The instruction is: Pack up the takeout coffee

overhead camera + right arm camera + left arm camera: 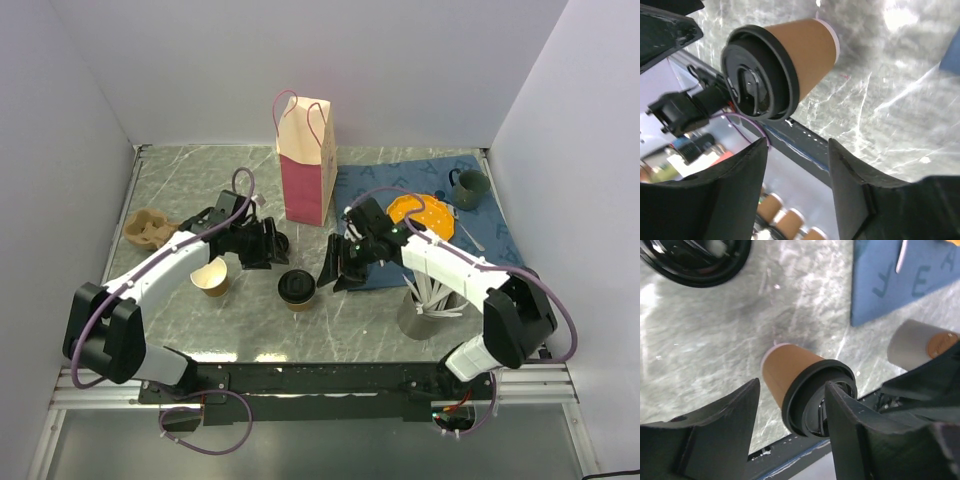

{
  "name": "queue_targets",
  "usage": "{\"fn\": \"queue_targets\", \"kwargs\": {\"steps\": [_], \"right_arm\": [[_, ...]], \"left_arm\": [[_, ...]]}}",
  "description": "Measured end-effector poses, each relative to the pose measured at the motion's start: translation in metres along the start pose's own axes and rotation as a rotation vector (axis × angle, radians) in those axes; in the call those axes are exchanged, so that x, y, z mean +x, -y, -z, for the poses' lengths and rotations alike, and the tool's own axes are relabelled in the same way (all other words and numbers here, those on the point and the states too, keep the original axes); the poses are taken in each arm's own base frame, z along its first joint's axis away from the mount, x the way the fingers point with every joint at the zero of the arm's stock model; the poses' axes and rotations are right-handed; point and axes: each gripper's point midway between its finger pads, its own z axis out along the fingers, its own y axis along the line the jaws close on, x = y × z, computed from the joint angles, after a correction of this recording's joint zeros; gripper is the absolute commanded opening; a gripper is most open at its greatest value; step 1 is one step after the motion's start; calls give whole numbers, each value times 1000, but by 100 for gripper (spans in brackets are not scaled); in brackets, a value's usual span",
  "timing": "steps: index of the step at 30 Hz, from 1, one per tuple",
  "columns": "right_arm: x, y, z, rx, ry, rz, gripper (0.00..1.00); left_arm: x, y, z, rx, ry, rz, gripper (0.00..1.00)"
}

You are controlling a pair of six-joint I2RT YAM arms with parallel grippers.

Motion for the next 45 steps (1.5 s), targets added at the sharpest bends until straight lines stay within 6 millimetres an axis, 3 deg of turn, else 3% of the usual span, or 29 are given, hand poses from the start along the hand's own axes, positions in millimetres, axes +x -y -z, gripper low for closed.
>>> {"fn": "queue_targets", "kwargs": {"steps": [7,15,21,29,37,41,45], "right_arm": [[10,0,-14,-35,49,-115,48],[13,-16,-28,-116,76,-113,46],[9,-13,-30,-97,105,-89,42],[-15,-7,-28,-46,151,35,41],[-54,-6,-12,-16,202,176,50],[-46,-12,1,-42,208,194,49],[-15,-6,9,-87,188,137,46]], "left_arm": [[18,-2,-10,37,-50,1,54],[30,4,-12,66,-51,26,49],[41,5,-7,37,-32,73,49],[52,-3,3,-40,-7,144,49],[57,-13,11,-108,6,211,60],[57,-12,16,-119,0,213,61],[48,-3,20,-95,21,195,60]]}}
